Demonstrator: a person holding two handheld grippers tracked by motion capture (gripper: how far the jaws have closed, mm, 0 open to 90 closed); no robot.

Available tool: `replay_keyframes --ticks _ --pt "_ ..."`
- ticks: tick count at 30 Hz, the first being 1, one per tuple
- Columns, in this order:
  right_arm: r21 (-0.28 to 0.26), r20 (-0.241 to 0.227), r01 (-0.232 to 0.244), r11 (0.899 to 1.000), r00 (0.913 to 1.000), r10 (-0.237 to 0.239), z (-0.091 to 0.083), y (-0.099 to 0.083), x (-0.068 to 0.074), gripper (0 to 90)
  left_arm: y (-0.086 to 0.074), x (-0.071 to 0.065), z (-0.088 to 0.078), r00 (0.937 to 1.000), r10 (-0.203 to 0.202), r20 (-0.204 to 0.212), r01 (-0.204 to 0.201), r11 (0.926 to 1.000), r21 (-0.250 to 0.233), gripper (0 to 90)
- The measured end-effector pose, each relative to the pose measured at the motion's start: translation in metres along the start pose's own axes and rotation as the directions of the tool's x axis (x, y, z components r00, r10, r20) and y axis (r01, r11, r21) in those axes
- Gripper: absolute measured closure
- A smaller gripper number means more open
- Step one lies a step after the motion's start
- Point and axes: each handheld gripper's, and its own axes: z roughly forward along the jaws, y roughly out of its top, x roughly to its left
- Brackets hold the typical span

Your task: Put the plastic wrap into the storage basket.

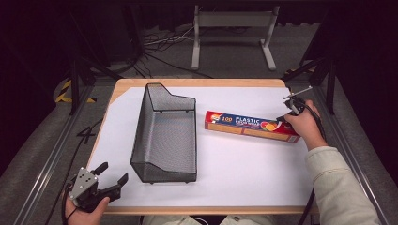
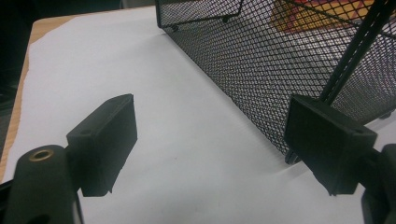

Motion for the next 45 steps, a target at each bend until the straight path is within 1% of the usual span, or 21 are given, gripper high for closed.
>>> replay_keyframes --ticks 3,6,8,12,15,16,18,21,23,24,27,28,29,30,33,34,35,38,41,43,45 --pt "0.017 -0.012 -0.005 1.000 0.9999 0.006 -0.002 -0.002 0.001 90.0 0.001 0.000 0.002 1.0000 0.000 0.006 0.000 1.0000 -0.001 18.1" --pt "0.043 -0.020 0.017 0.999 0.9997 -0.016 -0.006 -0.009 0.007 90.0 0.003 0.001 0.005 0.9999 0.001 0.013 -0.001 1.0000 -0.006 18.1" --pt "0.042 -0.018 0.021 0.999 0.9996 -0.020 -0.007 -0.012 0.009 90.0 0.003 0.001 0.006 0.9999 0.003 0.014 -0.003 1.0000 -0.004 18.1" --pt "0.027 -0.037 0.044 0.999 0.9984 -0.043 -0.014 -0.027 0.019 90.0 0.005 0.000 0.009 0.9997 0.006 0.023 -0.006 1.0000 -0.004 18.0" --pt "0.031 -0.050 0.056 0.998 0.9973 -0.054 -0.018 -0.035 0.025 90.0 0.007 0.000 0.012 0.9995 0.008 0.030 -0.007 1.0000 -0.004 18.0" --pt "0.036 -0.063 0.071 0.997 0.9957 -0.069 -0.021 -0.042 0.031 90.0 0.007 -0.001 0.013 0.9994 0.008 0.032 -0.008 1.0000 -0.003 18.0" --pt "0.040 -0.078 0.086 0.996 0.9936 -0.082 -0.023 -0.049 0.037 90.0 0.008 -0.001 0.014 0.9993 0.010 0.035 -0.010 0.9999 -0.006 18.0" --pt "0.042 -0.087 0.085 0.995 0.9929 -0.081 -0.026 -0.055 0.043 90.0 0.008 -0.001 0.014 0.9994 0.008 0.034 -0.008 1.0000 -0.005 18.0" --pt "0.056 -0.102 0.110 0.992 0.9894 -0.104 -0.028 -0.060 0.049 90.0 0.008 0.000 0.015 0.9994 0.005 0.035 -0.005 1.0000 -0.003 18.0" --pt "0.061 -0.106 0.109 0.992 0.9891 -0.102 -0.029 -0.062 0.053 90.0 0.008 0.000 0.015 0.9994 0.005 0.035 -0.004 1.0000 -0.003 18.0" --pt "0.075 -0.118 0.152 0.986 0.9827 -0.142 -0.032 -0.070 0.065 90.0 0.008 0.000 0.015 0.9993 0.004 0.036 -0.004 1.0000 -0.004 18.0" --pt "0.076 -0.126 0.168 0.983 0.9794 -0.158 -0.033 -0.072 0.068 90.0 0.008 0.000 0.015 0.9994 0.003 0.036 -0.003 1.0000 -0.004 18.0" --pt "0.074 -0.135 0.169 0.983 0.9781 -0.158 -0.034 -0.075 0.072 90.0 0.008 0.000 0.015 0.9994 0.003 0.036 -0.003 1.0000 -0.004 18.0" --pt "0.073 -0.154 0.184 0.980 0.9732 -0.171 -0.035 -0.078 0.077 90.0 0.008 0.000 0.015 0.9994 0.002 0.036 -0.002 1.0000 -0.004 18.0" --pt "0.073 -0.177 0.208 0.975 0.9651 -0.193 -0.036 -0.084 0.085 90.0 0.008 0.000 0.014 0.9994 0.000 0.033 0.000 1.0000 -0.005 18.0" --pt "0.073 -0.177 0.208 0.975 0.9651 -0.193 -0.036 -0.084 0.085 90.0 0.008 0.000 0.014 0.9994 0.000 0.033 0.000 1.0000 -0.005 18.0" --pt "0.074 -0.178 0.221 0.972 0.9624 -0.205 -0.036 -0.085 0.087 90.0 0.008 0.000 0.014 0.9994 -0.004 0.033 0.004 1.0000 -0.006 18.0" --pt "0.057 -0.165 0.233 0.971 0.9612 -0.221 -0.038 -0.085 0.087 90.0 0.008 0.000 0.015 0.9995 0.001 0.032 -0.001 1.0000 -0.002 18.0" --pt "0.014 -0.124 0.237 0.971 0.9643 -0.234 -0.044 -0.083 0.087 90.0 0.008 0.001 0.014 0.9996 -0.003 0.028 0.003 1.0000 -0.006 17.8" --pt "-0.035 -0.108 0.224 0.974 0.9680 -0.226 -0.051 -0.081 0.088 82.5 0.008 0.001 0.013 0.9996 -0.005 0.027 0.006 1.0000 -0.006 17.8" --pt "-0.049 -0.113 0.218 0.975 0.9684 -0.223 -0.053 -0.080 0.088 80.2 0.008 0.001 0.013 0.9996 -0.005 0.028 0.005 1.0000 -0.006 17.9"
